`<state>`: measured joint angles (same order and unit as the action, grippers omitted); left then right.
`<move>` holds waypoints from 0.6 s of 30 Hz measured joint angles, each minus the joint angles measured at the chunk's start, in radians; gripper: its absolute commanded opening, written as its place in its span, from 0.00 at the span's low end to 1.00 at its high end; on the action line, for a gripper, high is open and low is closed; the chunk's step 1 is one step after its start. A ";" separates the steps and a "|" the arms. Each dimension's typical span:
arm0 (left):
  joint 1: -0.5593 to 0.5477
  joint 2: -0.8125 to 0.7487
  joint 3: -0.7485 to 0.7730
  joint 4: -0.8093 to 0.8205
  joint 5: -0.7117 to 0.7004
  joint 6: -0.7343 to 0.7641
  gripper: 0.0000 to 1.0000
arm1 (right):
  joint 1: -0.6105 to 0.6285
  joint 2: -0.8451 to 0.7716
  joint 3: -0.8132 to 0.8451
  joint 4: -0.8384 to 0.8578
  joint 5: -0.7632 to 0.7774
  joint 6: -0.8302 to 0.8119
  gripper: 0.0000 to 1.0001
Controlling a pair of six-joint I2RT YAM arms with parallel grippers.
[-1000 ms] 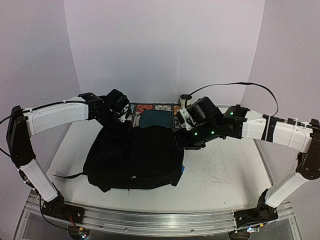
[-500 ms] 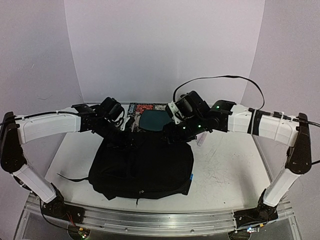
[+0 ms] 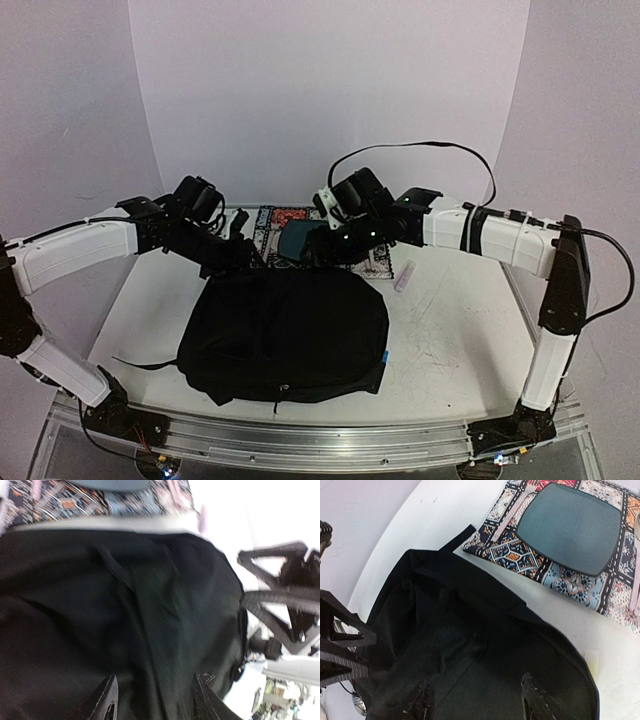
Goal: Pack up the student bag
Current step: Move the student bag to the center of the board, then grab the student bag from the lower front pocket.
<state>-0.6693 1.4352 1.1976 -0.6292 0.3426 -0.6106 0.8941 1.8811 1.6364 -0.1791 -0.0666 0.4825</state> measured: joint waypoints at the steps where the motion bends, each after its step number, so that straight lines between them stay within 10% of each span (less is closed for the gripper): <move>1: 0.008 0.018 0.013 0.000 -0.012 0.008 0.48 | -0.002 0.016 0.016 0.001 -0.005 -0.001 0.63; 18: 0.063 0.308 0.230 0.000 -0.084 0.078 0.43 | -0.018 0.184 0.129 0.021 -0.088 0.043 0.65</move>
<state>-0.6060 1.7435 1.4281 -0.6295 0.2583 -0.5324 0.8756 2.0647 1.7653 -0.1579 -0.1546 0.5256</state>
